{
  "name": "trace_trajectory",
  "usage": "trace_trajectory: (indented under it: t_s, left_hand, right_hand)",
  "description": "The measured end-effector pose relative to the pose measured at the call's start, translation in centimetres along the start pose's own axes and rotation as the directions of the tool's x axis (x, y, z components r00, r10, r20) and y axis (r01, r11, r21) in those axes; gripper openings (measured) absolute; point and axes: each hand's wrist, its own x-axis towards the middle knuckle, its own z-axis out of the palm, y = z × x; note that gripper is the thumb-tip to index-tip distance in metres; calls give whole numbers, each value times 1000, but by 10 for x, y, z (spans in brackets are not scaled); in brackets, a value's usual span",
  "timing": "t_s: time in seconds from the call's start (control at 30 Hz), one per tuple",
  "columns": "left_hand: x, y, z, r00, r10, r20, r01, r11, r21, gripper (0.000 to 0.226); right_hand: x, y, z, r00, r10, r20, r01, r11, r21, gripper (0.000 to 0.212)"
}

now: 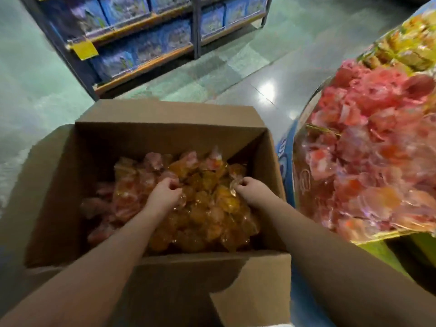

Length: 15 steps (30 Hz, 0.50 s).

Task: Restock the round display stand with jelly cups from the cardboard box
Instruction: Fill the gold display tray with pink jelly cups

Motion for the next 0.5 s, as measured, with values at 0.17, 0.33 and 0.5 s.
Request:
trace_trajectory:
  t_s: [0.17, 0.33, 0.5]
  left_hand:
    - [76, 11, 8, 997, 39, -62, -34, 996, 81, 50]
    - [134, 18, 30, 997, 51, -55, -42, 988, 146, 75]
    - [173, 17, 48, 995, 88, -46, -64, 921, 385, 92]
  right_hand:
    - [85, -19, 24, 995, 87, -40, -85, 995, 57, 46]
    - [164, -29, 50, 985, 153, -85, -137, 977, 164, 81]
    - [216, -33, 75, 971, 194, -142, -170, 971, 167, 79]
